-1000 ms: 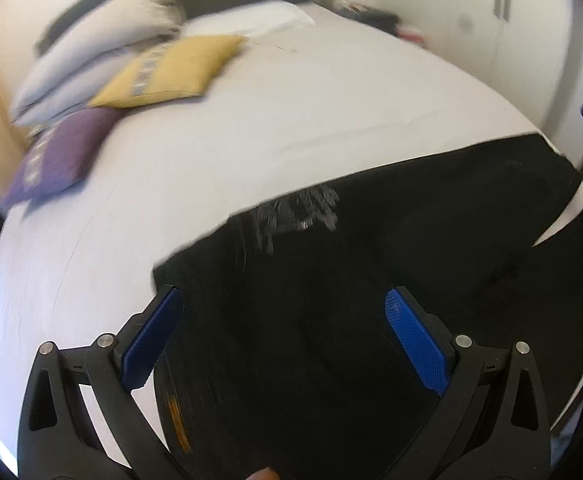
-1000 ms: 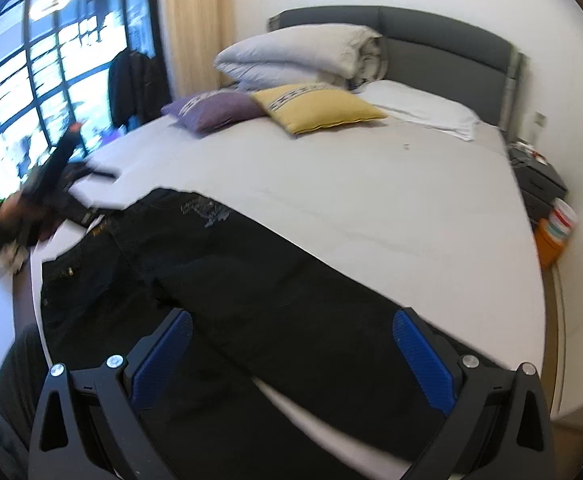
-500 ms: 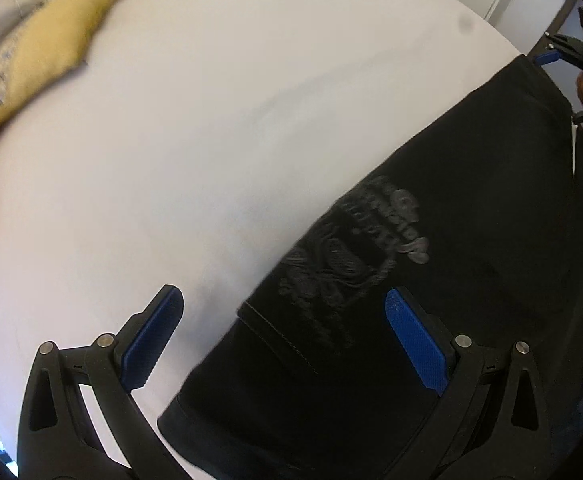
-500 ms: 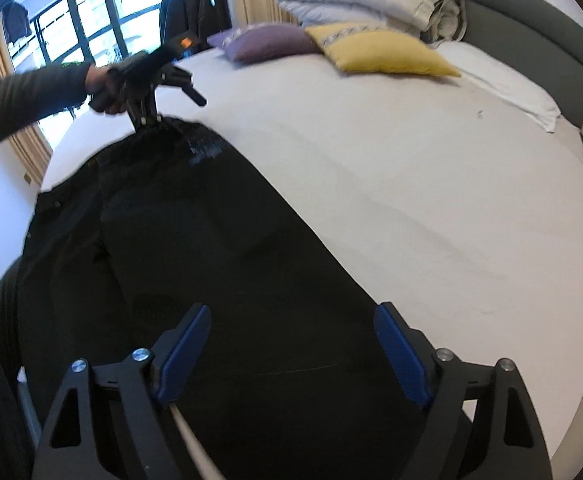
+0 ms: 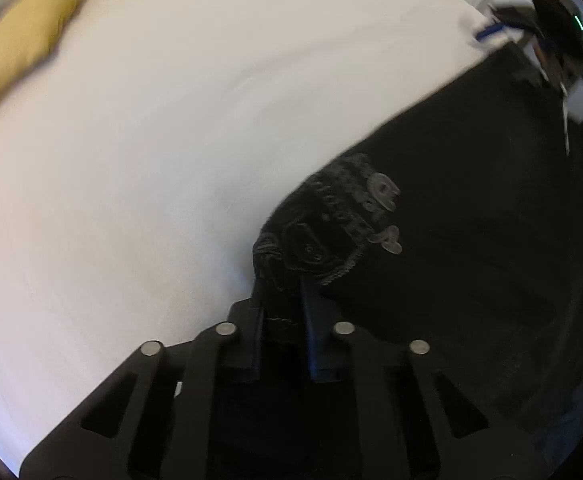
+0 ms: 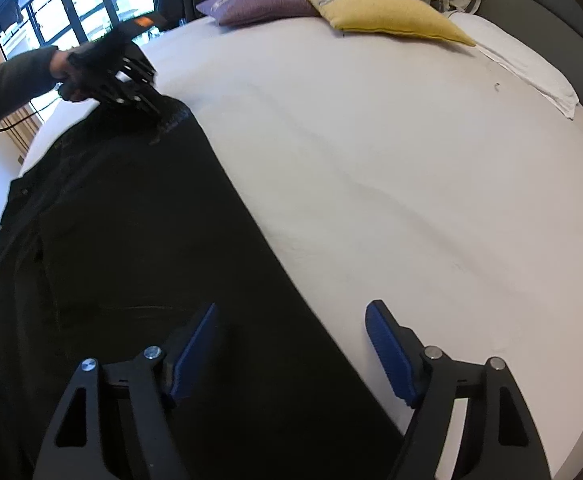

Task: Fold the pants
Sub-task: 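Grasp the jeans waistband with the left gripper while the right gripper grasps beside it, then lift the jeans with both grippers and lay them flat on the bed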

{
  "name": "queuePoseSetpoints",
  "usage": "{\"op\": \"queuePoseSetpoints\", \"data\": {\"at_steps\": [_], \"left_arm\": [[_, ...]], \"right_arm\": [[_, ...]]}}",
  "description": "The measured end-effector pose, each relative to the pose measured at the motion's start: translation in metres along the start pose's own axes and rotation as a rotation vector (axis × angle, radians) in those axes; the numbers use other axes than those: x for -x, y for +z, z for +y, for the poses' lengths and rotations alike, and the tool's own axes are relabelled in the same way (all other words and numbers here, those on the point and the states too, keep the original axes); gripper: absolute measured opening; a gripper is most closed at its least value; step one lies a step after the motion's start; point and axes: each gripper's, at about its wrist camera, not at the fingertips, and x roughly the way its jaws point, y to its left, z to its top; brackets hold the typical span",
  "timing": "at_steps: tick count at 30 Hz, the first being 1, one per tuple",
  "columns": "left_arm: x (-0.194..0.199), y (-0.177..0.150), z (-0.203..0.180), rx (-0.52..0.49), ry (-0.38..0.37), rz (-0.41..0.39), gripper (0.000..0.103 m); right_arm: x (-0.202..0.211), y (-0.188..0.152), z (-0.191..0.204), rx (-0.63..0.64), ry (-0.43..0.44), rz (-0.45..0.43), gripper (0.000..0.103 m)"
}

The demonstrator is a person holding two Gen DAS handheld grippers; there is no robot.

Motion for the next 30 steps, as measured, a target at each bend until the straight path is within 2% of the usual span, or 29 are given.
{"op": "queuePoseSetpoints", "data": {"at_steps": [4, 6, 9, 11, 14, 16, 18, 19, 20, 22, 26, 30], "left_arm": [[0.023, -0.016, -0.018, -0.069, 0.140, -0.118, 0.008], [0.028, -0.026, -0.038, -0.086, 0.184, -0.182, 0.008], [0.047, -0.041, -0.060, -0.104, 0.240, -0.282, 0.008], [0.063, -0.053, -0.074, -0.123, 0.275, -0.347, 0.008], [0.090, -0.053, -0.095, -0.167, 0.326, -0.391, 0.008], [0.095, -0.063, -0.103, -0.180, 0.334, -0.415, 0.008], [0.102, -0.072, -0.110, -0.180, 0.331, -0.436, 0.008], [0.101, -0.068, -0.115, -0.182, 0.330, -0.440, 0.008], [0.104, -0.071, -0.125, -0.183, 0.330, -0.443, 0.008], [0.104, -0.078, -0.129, -0.176, 0.336, -0.445, 0.008], [0.107, -0.089, -0.139, -0.155, 0.348, -0.463, 0.008], [0.126, -0.106, -0.153, -0.142, 0.374, -0.494, 0.008]], "right_arm": [[-0.005, 0.006, -0.004, 0.008, 0.007, 0.011, 0.077], [-0.010, 0.008, -0.003, 0.036, 0.005, 0.023, 0.077], [-0.022, 0.014, -0.002, 0.063, 0.004, 0.054, 0.075], [-0.029, 0.018, -0.001, 0.074, 0.022, 0.076, 0.065], [-0.035, 0.027, 0.001, 0.080, 0.055, 0.079, 0.063], [-0.038, 0.031, 0.002, 0.086, 0.064, 0.081, 0.061], [-0.041, 0.032, 0.002, 0.091, 0.071, 0.095, 0.054], [-0.041, 0.032, 0.002, 0.093, 0.081, 0.098, 0.044], [-0.040, 0.033, 0.004, 0.096, 0.094, 0.104, 0.026], [-0.036, 0.035, 0.012, 0.123, 0.086, 0.123, 0.008], [-0.018, 0.034, 0.036, 0.203, -0.011, 0.130, 0.004], [0.024, 0.032, 0.057, 0.220, -0.113, 0.050, 0.004]]}}
